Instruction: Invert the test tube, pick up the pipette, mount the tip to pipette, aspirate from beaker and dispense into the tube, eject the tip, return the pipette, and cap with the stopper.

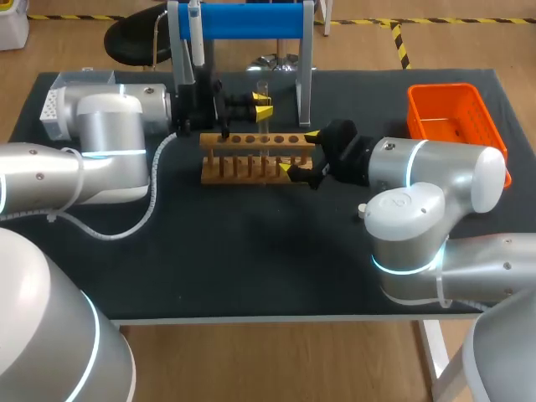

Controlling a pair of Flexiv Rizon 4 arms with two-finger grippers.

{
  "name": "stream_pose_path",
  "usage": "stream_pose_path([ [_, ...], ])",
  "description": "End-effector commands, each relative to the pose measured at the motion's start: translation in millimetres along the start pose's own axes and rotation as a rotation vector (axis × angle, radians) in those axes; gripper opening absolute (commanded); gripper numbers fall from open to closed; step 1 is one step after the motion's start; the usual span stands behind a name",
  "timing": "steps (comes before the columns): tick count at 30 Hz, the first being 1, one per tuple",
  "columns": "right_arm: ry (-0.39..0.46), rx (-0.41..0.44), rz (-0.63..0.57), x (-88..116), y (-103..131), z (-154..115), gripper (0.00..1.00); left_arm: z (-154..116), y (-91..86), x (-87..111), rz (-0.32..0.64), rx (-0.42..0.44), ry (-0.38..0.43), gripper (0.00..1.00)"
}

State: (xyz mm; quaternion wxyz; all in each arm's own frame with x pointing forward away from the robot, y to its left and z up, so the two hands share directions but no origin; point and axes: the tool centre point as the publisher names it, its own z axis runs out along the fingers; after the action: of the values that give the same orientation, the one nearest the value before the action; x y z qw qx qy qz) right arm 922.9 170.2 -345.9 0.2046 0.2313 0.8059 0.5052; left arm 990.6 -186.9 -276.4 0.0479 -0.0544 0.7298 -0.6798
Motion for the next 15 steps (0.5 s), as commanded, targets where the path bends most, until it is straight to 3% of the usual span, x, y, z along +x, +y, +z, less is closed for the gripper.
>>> stream_pose_path([
  [1, 0.002, -0.002, 0.0, -0.5, -0.6, -0.6, 1.0, 0.7, 2.2, -3.2, -0.002, 0.003, 0.007, 0.0],
  [15, 0.002, -0.002, 0.0, -0.5, -0.6, -0.6, 1.0, -0.4, 7.7, -4.4, -0.006, 0.012, 0.012, 0.0],
])
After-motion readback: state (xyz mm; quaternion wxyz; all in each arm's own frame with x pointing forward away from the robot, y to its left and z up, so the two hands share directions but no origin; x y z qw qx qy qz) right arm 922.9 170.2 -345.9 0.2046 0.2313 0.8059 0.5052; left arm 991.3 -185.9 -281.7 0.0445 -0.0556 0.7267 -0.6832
